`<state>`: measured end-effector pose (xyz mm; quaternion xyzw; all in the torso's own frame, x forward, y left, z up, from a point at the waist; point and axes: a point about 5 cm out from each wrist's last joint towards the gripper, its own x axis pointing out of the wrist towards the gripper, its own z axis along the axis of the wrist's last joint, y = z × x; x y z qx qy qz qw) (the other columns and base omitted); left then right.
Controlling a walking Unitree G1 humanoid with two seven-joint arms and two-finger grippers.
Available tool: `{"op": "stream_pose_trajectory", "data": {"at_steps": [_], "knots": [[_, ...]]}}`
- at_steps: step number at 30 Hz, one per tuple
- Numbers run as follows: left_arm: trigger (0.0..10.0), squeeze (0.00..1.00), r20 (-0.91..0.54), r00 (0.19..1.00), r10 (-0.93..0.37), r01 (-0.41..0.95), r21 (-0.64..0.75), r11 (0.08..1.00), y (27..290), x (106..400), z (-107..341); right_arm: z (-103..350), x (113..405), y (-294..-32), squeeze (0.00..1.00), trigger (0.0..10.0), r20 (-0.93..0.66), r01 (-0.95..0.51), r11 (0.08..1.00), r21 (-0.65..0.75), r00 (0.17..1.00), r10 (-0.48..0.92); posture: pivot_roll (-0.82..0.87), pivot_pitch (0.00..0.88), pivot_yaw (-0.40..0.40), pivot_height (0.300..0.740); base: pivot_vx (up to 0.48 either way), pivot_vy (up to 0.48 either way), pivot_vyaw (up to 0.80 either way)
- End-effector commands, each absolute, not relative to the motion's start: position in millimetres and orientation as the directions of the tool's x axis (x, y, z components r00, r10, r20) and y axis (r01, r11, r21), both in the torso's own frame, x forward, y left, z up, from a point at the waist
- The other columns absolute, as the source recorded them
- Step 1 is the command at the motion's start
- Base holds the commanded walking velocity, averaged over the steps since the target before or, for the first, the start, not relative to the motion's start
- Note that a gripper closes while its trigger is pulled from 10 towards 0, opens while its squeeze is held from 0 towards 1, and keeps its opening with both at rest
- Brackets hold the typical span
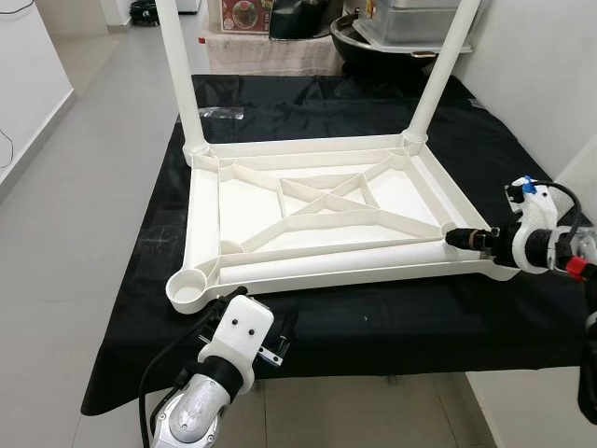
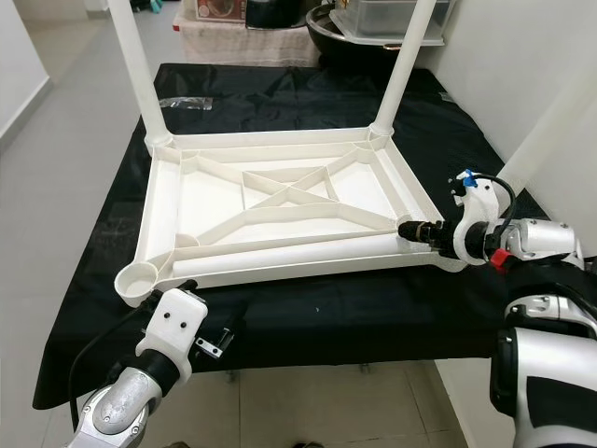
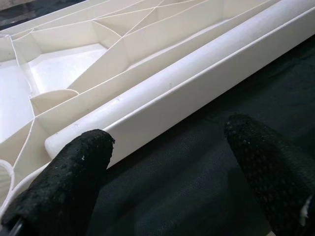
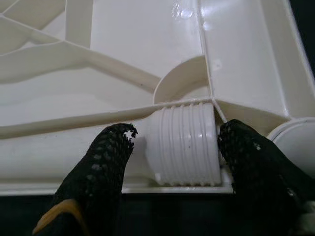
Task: Building children table
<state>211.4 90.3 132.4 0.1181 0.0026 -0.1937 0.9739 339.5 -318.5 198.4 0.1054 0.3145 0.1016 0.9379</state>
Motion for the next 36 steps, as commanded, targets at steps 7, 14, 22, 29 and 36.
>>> {"op": "stream_pose_trajectory", "data": {"at_steps": [7,14,22,29,36], "knots": [[10.0,0.0,-0.055,0.927,-0.371,0.373,0.236,0.897,91,211,132,192,336,-313,0.0,10.0,-0.54,-0.166,0.921,0.353,0.768,0.345,0.02,0.138,-0.06,0.74,0.0,0.0,0.0],[10.0,0.0,-0.053,0.928,-0.37,0.371,0.239,0.897,92,212,133,183,346,-302,0.0,10.0,-0.486,-0.209,0.907,0.366,0.788,0.378,0.03,0.137,-0.062,0.74,0.0,0.0,0.0],[10.0,0.0,-0.052,0.93,-0.364,0.365,0.241,0.899,92,211,133,181,352,-301,0.0,10.0,-0.479,-0.221,0.932,0.287,0.81,0.339,0.03,0.137,-0.064,0.74,0.0,0.0,0.0],[10.0,0.0,-0.054,0.93,-0.362,0.364,0.241,0.9,92,211,132,190,352,-299,0.0,10.0,-0.424,-0.326,0.89,0.318,0.791,0.441,0.03,0.134,-0.07,0.74,0.0,0.0,0.0],[10.0,0.0,-0.055,0.931,-0.361,0.363,0.24,0.9,92,211,132,212,346,-295,0.0,10.0,-0.283,-0.556,0.732,0.393,0.685,0.672,0.03,0.129,-0.068,0.74,0.0,0.0,0.0]]}}
